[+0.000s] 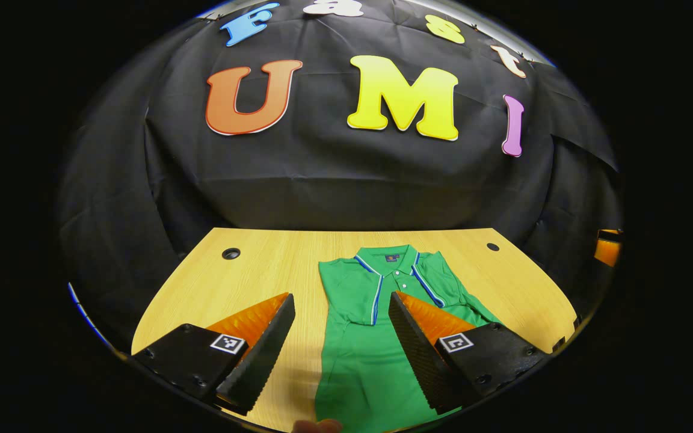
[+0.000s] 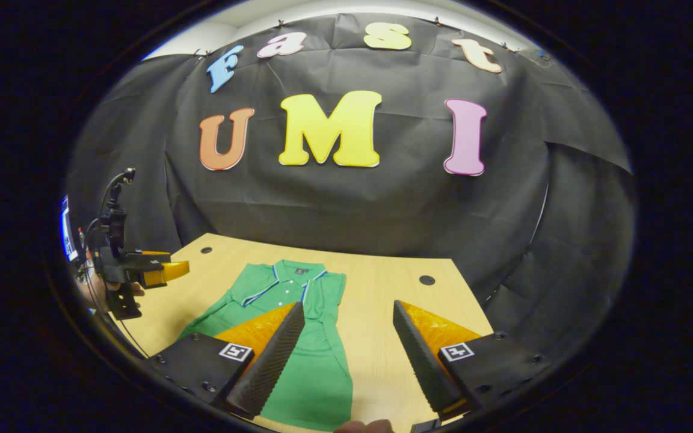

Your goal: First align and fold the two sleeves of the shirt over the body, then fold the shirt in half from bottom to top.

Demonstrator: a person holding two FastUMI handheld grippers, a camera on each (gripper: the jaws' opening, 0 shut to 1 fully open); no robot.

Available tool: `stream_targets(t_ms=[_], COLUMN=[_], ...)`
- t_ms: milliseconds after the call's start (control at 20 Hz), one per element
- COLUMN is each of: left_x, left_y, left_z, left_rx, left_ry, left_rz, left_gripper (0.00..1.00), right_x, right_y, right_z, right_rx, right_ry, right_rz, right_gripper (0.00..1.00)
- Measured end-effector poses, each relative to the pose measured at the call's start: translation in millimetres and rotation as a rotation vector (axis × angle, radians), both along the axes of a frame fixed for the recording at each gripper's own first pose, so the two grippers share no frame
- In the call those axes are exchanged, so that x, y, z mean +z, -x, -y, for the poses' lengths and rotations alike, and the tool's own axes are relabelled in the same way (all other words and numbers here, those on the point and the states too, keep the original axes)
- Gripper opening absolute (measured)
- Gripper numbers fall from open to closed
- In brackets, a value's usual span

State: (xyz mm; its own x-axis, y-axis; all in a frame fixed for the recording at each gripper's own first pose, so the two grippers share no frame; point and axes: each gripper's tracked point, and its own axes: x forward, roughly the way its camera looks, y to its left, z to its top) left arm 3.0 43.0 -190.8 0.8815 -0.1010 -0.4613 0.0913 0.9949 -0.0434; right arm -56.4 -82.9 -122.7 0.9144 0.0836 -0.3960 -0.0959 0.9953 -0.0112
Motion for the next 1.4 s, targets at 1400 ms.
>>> stream_targets(t_ms=[1400], left_x=[-148], left_y=[256], left_z=[-1], left_rx=[-0.126], left_ry=[0.007], left_rz=[-0.573], left_gripper=[1.00], right_x=[-217], right_y=[148], right_z=[15], right_rx=[0.174], right_ry=[0.100], right_rz=[-0.576], right_gripper=[0.98])
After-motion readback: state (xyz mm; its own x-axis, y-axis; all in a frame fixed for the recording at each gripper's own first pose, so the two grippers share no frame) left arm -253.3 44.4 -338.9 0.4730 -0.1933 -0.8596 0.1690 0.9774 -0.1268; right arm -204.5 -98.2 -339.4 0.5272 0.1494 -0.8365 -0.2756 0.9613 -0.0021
